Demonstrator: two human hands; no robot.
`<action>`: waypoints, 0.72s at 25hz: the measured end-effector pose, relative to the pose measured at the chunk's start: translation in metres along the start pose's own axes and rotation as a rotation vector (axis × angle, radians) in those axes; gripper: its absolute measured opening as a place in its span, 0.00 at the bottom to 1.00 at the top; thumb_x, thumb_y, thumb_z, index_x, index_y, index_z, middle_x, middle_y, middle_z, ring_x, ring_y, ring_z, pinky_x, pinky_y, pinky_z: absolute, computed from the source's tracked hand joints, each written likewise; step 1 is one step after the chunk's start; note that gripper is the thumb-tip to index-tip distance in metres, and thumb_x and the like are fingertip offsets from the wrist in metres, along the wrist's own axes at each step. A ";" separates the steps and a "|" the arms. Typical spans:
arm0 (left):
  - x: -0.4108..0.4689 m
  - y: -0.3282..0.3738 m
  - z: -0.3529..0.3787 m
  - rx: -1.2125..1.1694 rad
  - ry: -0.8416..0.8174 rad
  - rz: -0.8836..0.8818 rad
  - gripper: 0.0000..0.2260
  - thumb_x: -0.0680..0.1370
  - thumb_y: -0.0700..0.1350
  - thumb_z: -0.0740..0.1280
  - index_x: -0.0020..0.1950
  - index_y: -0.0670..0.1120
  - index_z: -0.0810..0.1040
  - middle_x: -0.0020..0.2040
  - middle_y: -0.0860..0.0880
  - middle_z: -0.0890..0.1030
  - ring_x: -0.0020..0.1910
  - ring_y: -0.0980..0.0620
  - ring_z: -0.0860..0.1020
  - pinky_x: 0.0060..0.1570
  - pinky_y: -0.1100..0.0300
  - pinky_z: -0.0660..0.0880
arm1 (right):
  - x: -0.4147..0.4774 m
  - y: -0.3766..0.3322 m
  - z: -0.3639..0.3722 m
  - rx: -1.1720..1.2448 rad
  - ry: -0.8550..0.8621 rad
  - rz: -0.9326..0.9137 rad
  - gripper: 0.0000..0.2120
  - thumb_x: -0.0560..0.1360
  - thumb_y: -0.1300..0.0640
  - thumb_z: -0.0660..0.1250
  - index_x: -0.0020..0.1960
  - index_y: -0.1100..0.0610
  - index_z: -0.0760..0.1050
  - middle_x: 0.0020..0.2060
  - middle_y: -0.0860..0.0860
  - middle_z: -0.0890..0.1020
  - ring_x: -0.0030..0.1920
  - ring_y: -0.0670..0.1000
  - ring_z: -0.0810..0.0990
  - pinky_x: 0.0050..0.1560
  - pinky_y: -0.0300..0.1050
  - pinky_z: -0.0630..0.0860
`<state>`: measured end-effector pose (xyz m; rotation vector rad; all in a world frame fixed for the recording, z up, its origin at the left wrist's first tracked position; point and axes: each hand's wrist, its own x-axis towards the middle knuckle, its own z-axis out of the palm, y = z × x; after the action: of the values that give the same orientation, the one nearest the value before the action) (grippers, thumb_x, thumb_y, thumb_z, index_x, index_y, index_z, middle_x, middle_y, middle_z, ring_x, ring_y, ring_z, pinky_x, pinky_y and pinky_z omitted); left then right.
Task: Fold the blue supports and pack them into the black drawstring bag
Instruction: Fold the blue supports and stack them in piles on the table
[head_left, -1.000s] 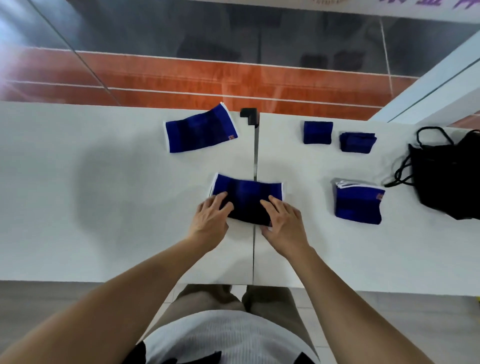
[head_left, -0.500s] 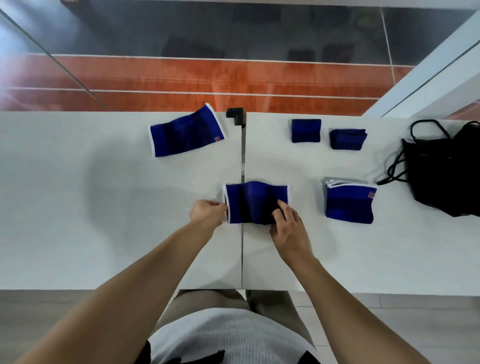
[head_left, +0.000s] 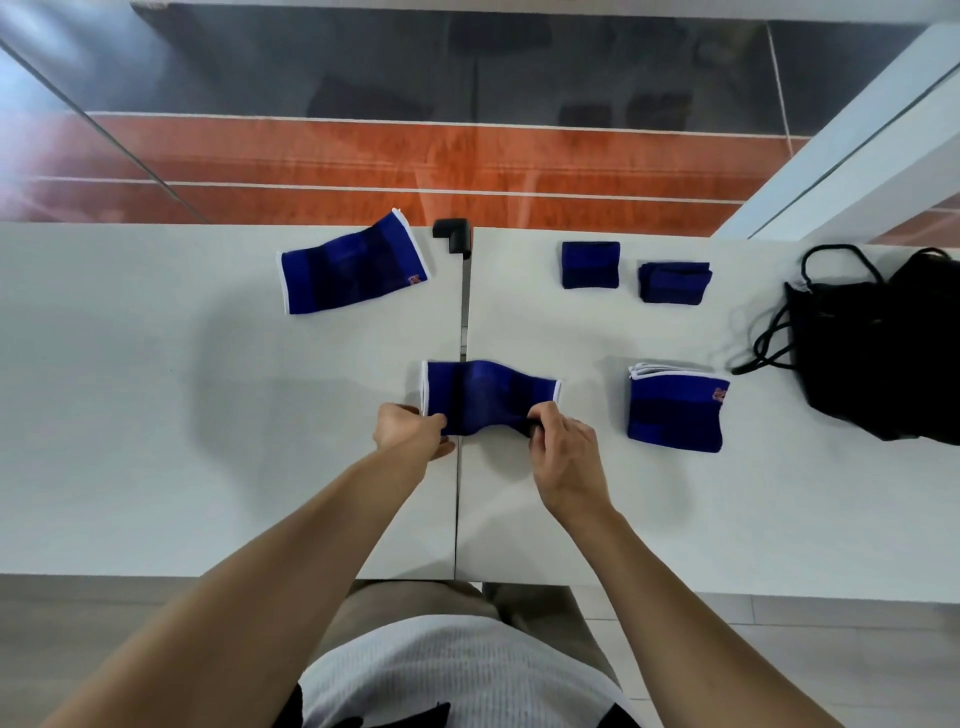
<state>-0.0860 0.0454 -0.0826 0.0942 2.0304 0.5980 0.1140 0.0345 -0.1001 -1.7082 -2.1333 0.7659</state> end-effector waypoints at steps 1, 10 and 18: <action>0.000 0.001 -0.001 -0.055 -0.017 -0.017 0.10 0.74 0.34 0.71 0.51 0.40 0.72 0.50 0.38 0.81 0.34 0.42 0.84 0.41 0.50 0.84 | 0.001 0.001 -0.002 0.020 -0.008 0.011 0.05 0.82 0.61 0.59 0.56 0.55 0.71 0.43 0.50 0.81 0.40 0.51 0.77 0.52 0.47 0.74; -0.058 0.093 -0.011 -0.163 -0.018 0.607 0.13 0.80 0.41 0.67 0.63 0.46 0.73 0.46 0.44 0.83 0.40 0.50 0.85 0.36 0.56 0.83 | 0.018 -0.031 -0.021 0.751 0.083 0.485 0.05 0.83 0.58 0.60 0.56 0.52 0.73 0.46 0.46 0.81 0.44 0.46 0.80 0.41 0.41 0.80; -0.018 0.013 0.017 1.050 -0.278 0.919 0.20 0.84 0.52 0.55 0.76 0.53 0.64 0.76 0.50 0.69 0.72 0.43 0.67 0.68 0.48 0.68 | 0.002 -0.006 -0.013 0.488 0.117 0.647 0.10 0.82 0.52 0.63 0.61 0.53 0.70 0.55 0.53 0.79 0.47 0.49 0.79 0.44 0.40 0.78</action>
<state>-0.0647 0.0572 -0.0688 1.6769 1.7388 -0.0382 0.1159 0.0389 -0.0860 -2.0788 -1.1581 1.1903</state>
